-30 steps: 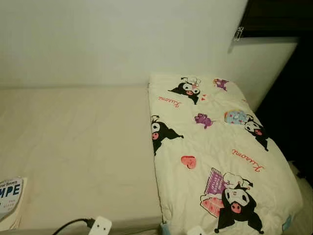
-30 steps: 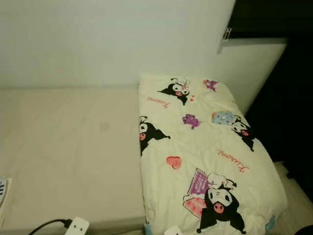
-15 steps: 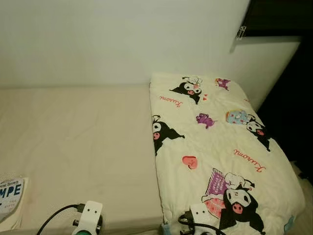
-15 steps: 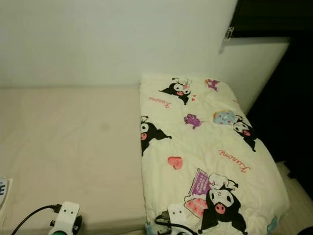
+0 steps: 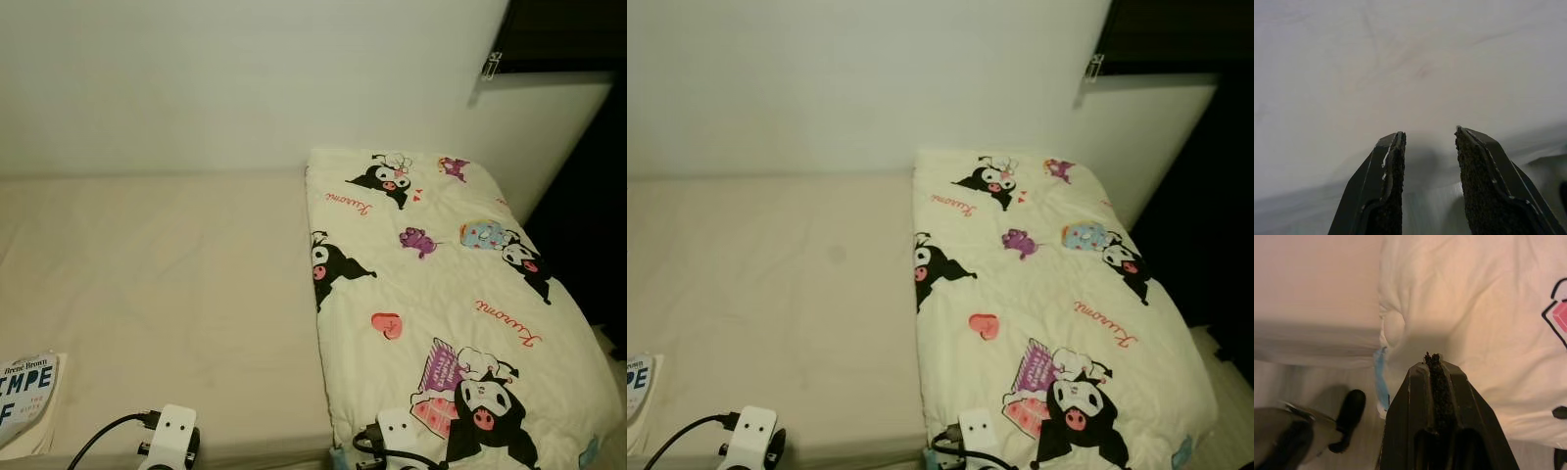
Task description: Clean up the room
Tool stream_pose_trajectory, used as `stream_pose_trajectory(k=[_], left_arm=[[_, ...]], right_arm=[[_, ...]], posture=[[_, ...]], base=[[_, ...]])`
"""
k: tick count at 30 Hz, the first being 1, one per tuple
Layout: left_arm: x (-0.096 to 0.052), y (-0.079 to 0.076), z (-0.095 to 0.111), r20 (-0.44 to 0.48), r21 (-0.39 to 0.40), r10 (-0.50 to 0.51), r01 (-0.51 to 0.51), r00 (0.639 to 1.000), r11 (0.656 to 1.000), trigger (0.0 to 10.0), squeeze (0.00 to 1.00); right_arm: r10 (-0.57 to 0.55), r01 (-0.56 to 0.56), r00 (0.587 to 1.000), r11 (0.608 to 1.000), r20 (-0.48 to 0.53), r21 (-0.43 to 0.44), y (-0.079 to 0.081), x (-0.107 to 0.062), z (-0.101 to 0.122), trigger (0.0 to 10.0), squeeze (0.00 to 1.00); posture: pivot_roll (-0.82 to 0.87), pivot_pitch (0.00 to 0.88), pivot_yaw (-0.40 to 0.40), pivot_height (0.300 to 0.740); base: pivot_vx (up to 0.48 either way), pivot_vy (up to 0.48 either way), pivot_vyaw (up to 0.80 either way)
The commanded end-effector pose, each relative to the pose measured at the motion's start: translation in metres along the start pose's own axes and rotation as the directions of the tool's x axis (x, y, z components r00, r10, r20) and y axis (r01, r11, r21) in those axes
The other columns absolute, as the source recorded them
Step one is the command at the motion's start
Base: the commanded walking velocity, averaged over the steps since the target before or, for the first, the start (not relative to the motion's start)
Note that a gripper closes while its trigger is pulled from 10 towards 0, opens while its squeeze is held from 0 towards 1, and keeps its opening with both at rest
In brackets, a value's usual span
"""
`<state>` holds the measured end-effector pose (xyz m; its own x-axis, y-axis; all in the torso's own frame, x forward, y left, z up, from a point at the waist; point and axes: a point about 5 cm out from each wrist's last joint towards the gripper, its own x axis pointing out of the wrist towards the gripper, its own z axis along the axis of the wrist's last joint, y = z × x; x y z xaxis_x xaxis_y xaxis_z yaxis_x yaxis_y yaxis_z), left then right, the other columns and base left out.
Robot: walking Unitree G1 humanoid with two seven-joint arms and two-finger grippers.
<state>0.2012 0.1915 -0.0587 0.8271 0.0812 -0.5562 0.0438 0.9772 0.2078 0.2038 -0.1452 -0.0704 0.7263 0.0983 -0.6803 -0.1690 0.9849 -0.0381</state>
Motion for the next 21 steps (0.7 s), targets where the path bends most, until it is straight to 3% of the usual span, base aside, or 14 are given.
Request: stream_pose_trajectory(k=[1, 21], left_arm=[[-0.005, 0.001, -0.009, -0.022, -0.002, 0.0, 0.0, 1.0, 1.0, 10.0, 0.0], [-0.01, -0.005, -0.015, -0.025, 0.02, -0.032, 0.032, 0.999, 0.999, 10.0, 0.0]], right_arm=[[0.014, -0.014, 1.0, 1.0, -0.016, 0.002, 0.006, -0.001, -0.006, 10.0, 0.0], [0.029, -0.029, 0.999, 1.0, -0.044, -0.009, 0.012, -0.006, -0.018, 10.0, 0.0]], posture=[[0.04, 0.0, 0.051, 0.74], [0.04, 0.0, 0.055, 0.74]], base=[[0.0, 0.39, 0.0], [0.0, 0.386, 0.0]])
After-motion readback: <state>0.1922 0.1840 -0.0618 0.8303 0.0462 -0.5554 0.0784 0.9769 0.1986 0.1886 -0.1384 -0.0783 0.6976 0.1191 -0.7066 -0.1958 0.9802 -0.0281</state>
